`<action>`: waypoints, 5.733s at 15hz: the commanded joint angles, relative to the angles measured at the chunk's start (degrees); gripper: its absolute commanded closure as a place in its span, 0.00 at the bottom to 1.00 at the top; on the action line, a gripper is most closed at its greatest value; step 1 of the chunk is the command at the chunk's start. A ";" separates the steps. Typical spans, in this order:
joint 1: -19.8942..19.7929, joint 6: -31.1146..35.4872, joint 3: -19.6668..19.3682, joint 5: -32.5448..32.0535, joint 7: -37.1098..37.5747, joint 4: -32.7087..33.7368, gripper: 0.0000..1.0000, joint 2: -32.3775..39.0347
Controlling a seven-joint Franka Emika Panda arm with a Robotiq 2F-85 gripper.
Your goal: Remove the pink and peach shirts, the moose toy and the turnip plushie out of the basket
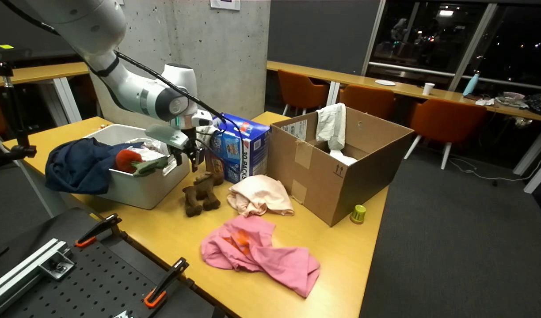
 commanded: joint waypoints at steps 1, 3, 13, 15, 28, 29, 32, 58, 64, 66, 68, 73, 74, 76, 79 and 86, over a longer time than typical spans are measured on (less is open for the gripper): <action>4.46 3.40 -1.54 -1.38 7.28 -12.34 0.01 -10.65; 6.20 5.56 -2.69 -1.76 12.66 -18.69 0.00 -16.05; 4.46 5.05 -2.42 -5.99 22.11 -30.48 0.00 -29.62; 3.84 5.12 -1.95 -4.92 19.98 -28.32 0.00 -27.57; 5.44 4.86 4.37 -0.13 10.94 -20.45 0.00 -17.43; 5.49 4.63 4.63 0.12 10.58 -20.23 0.00 -17.11; 5.64 3.61 5.09 0.94 9.70 -19.32 0.00 -16.19; 10.65 -7.69 5.49 -1.98 5.28 -3.69 0.49 -6.03; 10.96 -7.76 4.94 -2.32 6.64 -5.12 0.94 -8.17; 10.68 -6.07 4.46 -2.34 7.71 -8.15 1.00 -11.26; 10.51 -3.38 3.84 -2.46 9.60 -12.51 0.97 -15.46; 6.52 5.80 3.15 0.12 11.77 -28.65 0.97 -29.78; 5.56 7.73 3.02 0.82 11.81 -31.37 0.97 -31.76; 3.20 12.09 3.11 4.00 9.69 -37.19 0.97 -35.66; 0.24 18.52 2.71 11.80 2.94 -42.61 0.97 -37.18; -5.59 18.94 0.98 25.49 -16.32 -37.71 0.97 -30.11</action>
